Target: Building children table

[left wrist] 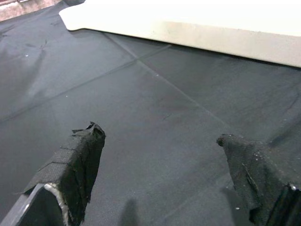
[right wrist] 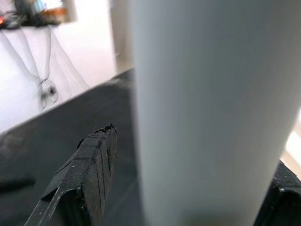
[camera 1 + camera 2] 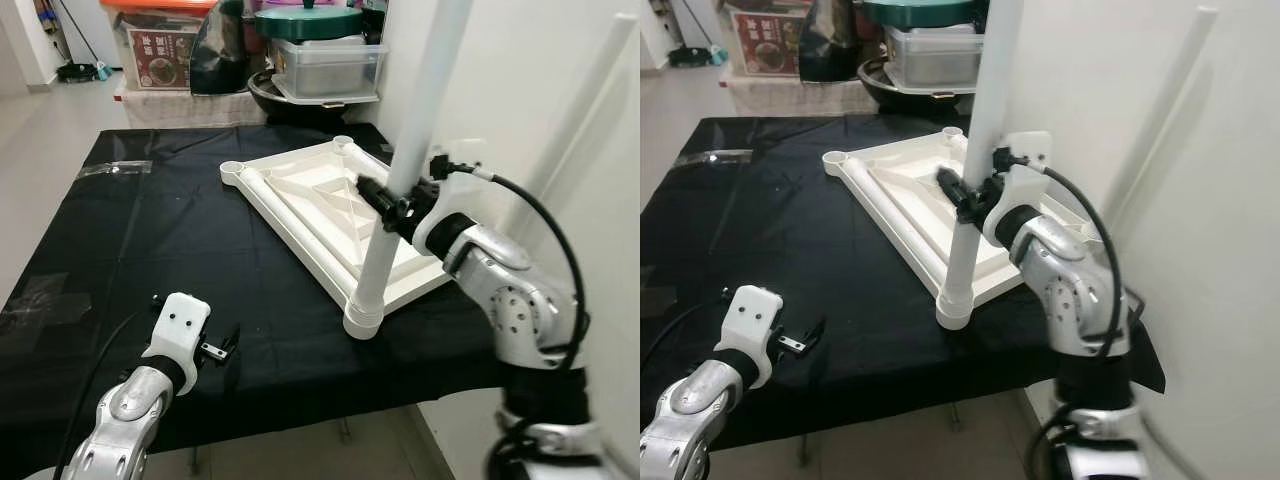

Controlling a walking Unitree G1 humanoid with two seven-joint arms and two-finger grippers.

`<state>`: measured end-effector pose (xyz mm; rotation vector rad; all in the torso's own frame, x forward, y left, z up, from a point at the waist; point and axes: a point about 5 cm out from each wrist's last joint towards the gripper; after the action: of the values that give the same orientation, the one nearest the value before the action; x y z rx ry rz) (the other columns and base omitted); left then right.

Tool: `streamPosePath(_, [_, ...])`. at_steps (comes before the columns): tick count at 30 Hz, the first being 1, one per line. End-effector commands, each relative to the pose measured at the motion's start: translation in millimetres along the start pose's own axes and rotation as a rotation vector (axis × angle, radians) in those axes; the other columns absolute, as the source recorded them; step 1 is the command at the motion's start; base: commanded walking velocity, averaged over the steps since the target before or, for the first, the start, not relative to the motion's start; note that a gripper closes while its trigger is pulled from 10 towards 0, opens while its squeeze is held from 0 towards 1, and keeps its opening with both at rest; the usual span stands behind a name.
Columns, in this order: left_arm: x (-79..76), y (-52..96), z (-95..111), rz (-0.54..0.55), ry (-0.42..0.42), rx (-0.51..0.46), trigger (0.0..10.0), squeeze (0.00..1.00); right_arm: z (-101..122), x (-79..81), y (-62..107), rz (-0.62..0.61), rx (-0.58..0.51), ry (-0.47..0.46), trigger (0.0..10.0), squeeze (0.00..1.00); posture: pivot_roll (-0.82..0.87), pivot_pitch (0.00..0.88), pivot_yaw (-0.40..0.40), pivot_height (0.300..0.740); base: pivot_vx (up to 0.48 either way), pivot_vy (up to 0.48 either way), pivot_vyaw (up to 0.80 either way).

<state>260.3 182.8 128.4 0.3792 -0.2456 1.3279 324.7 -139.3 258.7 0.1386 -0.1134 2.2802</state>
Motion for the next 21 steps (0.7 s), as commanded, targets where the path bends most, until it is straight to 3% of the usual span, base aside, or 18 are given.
streamPosePath(1, [-4.0,0.0,-2,-0.010,-0.003,0.003,10.0,0.00,-13,-1.5,-0.5,0.082,0.058,0.015,10.0,0.00,0.10,0.000,-0.095,0.740,0.000,0.000,0.00])
streamPosePath(5, [-2.2,0.8,-3,-0.006,-0.011,0.006,10.0,0.00,-28,-10.8,-6.9,0.239,0.147,0.084,10.0,0.00,0.12,0.000,-0.104,0.740,0.000,0.000,0.00])
streamPosePath(9, [-1.3,0.5,-3,-0.003,-0.013,0.006,10.0,0.00,-33,-22.5,-16.6,0.238,0.197,0.112,10.0,0.00,0.13,0.000,-0.112,0.740,0.000,0.000,0.00])
streamPosePath(10, [-1.2,0.4,-3,-0.002,-0.013,0.005,10.0,0.00,-35,-29.5,-21.0,0.216,0.206,0.114,5.7,0.00,0.13,0.000,-0.116,0.740,0.000,0.000,0.00])
streamPosePath(11, [-1.2,0.4,-3,-0.002,-0.013,0.005,10.0,0.00,-35,-29.5,-21.0,0.216,0.206,0.114,5.7,0.00,0.13,0.000,-0.116,0.740,0.000,0.000,0.00])
streamPosePath(12, [-1.4,0.5,-3,-0.001,-0.014,0.005,10.0,0.00,-35,-37.3,-24.9,0.184,0.204,0.110,0.0,0.00,0.13,0.000,-0.116,0.740,0.000,0.000,0.00])
streamPosePath(21, [-3.7,3.5,-5,-0.002,-0.017,0.011,10.0,0.00,-39,-63.5,-24.7,0.057,0.157,0.061,0.0,0.00,0.14,0.000,-0.119,0.740,0.000,0.000,0.00])
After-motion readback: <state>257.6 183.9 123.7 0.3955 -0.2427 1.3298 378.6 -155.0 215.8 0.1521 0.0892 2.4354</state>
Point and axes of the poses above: a point about 5 cm out from each wrist's last joint towards the gripper, its own y axis pointing back from the gripper into the wrist, its own z axis along the axis of the wrist's last joint, x = y × z, and after that the axes turned 8 degrees about -y, right-handed
